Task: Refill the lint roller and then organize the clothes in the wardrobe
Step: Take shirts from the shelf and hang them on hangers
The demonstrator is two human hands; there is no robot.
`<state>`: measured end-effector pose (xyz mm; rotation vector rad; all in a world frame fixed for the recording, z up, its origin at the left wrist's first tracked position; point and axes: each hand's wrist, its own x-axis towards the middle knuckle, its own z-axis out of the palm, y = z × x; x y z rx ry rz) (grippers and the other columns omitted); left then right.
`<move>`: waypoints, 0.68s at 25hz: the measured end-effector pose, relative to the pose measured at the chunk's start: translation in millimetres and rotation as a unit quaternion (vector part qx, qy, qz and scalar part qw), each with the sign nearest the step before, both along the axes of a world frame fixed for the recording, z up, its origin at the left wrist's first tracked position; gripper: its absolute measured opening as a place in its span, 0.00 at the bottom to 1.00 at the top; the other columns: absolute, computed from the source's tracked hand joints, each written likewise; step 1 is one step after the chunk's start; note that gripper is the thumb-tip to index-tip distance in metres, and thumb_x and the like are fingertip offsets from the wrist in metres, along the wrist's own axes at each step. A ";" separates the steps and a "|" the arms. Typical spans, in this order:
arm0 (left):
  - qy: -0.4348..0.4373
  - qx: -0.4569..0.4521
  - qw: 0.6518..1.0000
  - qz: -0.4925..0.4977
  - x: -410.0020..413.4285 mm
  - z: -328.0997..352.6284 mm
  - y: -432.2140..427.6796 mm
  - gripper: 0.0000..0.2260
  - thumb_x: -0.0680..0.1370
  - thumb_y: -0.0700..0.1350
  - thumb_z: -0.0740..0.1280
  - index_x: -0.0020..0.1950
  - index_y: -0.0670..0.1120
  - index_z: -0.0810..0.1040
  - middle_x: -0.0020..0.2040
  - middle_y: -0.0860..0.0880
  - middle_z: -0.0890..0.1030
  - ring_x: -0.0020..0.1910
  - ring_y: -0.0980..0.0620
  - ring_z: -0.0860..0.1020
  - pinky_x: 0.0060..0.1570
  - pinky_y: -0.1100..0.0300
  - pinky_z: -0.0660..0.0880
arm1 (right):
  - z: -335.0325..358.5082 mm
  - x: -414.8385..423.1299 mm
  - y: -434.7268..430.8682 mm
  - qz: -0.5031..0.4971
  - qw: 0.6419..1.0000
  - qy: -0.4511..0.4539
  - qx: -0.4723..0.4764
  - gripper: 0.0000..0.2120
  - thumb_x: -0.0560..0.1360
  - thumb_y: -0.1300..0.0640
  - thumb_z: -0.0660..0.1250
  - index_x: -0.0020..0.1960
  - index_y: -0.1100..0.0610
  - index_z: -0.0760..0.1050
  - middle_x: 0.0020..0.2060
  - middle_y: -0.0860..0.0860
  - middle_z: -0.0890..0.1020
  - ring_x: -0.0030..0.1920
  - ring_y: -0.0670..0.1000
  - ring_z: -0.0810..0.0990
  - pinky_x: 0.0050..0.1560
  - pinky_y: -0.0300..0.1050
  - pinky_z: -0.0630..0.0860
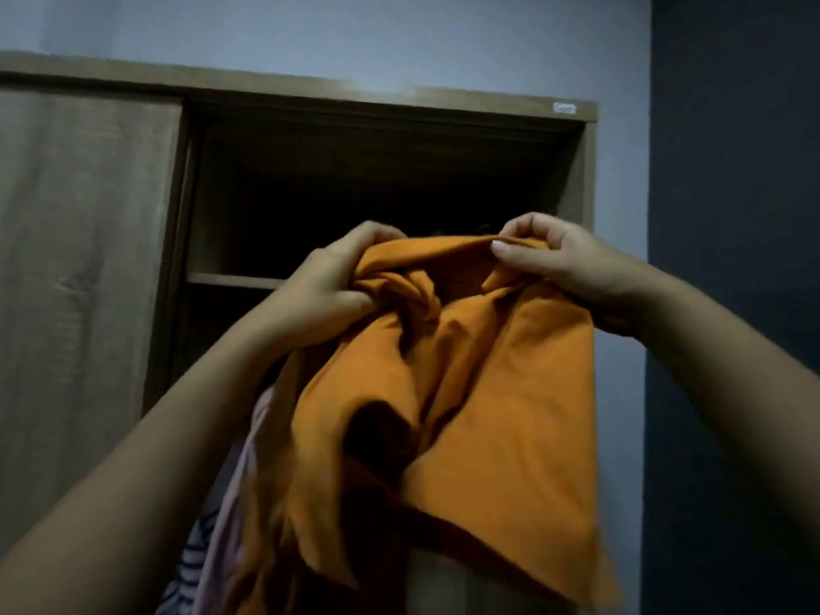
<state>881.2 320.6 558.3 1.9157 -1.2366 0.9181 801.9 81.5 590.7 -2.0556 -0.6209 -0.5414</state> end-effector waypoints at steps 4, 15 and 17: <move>0.123 0.060 0.990 -0.038 1.3 -46.8 -18.0 0.12 0.70 0.39 0.69 0.47 0.56 0.76 0.40 0.60 0.80 0.40 0.65 0.76 0.42 0.67 0.71 | -46.5 -25.6 -25.4 -0.030 0.991 0.124 -0.036 0.19 0.70 0.64 0.69 0.58 0.53 0.70 0.46 0.51 0.79 0.41 0.46 0.82 0.37 0.37 0.80; 0.311 0.001 0.933 -0.182 -33.9 -114.5 -58.1 0.05 0.78 0.49 0.63 0.52 0.54 0.77 0.42 0.54 0.78 0.37 0.61 0.77 0.36 0.68 0.74 | -78.1 -62.0 -42.3 -0.149 0.974 0.131 -0.111 0.14 0.78 0.49 0.60 0.52 0.59 0.76 0.42 0.54 0.78 0.43 0.50 0.78 0.45 0.42 0.75; 0.224 -0.023 0.972 -0.064 -25.0 -115.6 -61.0 0.08 0.79 0.47 0.63 0.42 0.54 0.79 0.34 0.56 0.77 0.32 0.63 0.73 0.35 0.64 0.70 | -77.3 -65.6 -42.6 -0.181 0.964 0.130 -0.147 0.14 0.78 0.49 0.58 0.51 0.59 0.76 0.42 0.52 0.79 0.42 0.49 0.78 0.41 0.40 0.72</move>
